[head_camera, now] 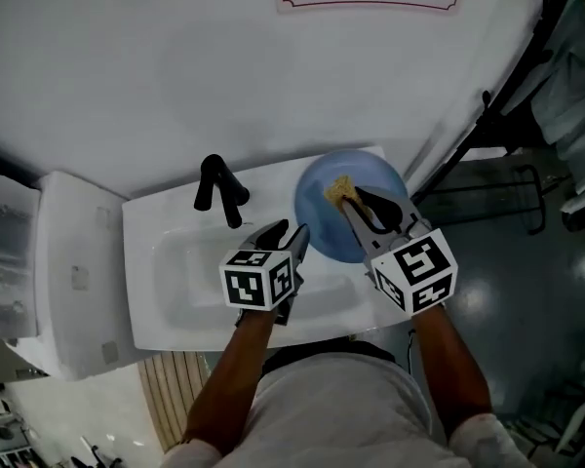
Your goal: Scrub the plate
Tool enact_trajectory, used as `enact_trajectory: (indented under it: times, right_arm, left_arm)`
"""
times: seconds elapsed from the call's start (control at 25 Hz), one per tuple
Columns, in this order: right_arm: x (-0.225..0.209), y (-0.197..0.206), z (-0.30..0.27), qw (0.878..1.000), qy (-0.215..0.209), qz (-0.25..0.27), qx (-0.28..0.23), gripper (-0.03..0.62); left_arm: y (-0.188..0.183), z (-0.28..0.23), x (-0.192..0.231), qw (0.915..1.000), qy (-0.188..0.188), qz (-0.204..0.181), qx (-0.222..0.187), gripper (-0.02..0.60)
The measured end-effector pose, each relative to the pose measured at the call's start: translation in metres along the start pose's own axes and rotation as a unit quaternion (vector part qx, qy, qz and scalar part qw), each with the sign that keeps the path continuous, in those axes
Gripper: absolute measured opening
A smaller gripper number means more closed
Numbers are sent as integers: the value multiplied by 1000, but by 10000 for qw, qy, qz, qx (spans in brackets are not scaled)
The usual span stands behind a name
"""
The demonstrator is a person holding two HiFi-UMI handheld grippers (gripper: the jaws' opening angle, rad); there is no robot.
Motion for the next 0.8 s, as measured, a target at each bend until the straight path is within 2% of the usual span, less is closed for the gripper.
enact_trajectory:
  times: [0.12, 0.44, 0.8]
  right_arm:
    - [-3, 8, -22, 9993, -4, 180, 334, 63]
    - [-5, 41, -77, 9896, -2, 541, 1329, 63]
    - [5, 67, -119, 9757, -148, 1103, 1888, 63]
  left_arm:
    - [4, -14, 8, 9996, -39, 212, 208, 172]
    - [16, -40, 21, 9964, -9, 454, 716, 173]
    - [21, -52, 24, 9939, 93, 676, 869, 163]
Point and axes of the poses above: the fingertips, and each gripper's own axes: z backward along the fingers, x to its left, y out of its underside, the point moved 7 cm from there along z, backward along the fingers, and after that the axes turned 5 degrees about -x, right-handed, at the moved point
